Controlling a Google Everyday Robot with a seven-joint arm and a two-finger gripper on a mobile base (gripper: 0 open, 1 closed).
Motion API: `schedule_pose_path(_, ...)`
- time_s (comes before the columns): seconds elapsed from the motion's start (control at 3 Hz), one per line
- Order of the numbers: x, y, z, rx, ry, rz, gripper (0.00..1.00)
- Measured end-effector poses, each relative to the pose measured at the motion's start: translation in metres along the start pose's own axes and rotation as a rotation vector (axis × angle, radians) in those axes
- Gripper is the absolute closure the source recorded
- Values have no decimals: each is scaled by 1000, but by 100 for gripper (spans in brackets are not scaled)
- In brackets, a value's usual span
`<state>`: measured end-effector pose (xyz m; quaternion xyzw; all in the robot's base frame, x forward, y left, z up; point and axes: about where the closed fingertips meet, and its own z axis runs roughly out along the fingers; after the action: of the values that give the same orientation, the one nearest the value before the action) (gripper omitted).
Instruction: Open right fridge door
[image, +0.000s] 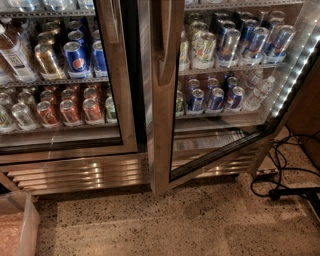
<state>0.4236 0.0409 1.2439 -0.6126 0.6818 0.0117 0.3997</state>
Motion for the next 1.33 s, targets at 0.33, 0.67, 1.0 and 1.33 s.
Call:
schedule_pose_path(0.33,0,0,0,0,0,0,29)
schedule_pose_path(0.67,0,0,0,0,0,0,42)
schedule_pose_path(1.0,0,0,0,0,0,0,54)
schedule_pose_path(1.33,0,0,0,0,0,0,60)
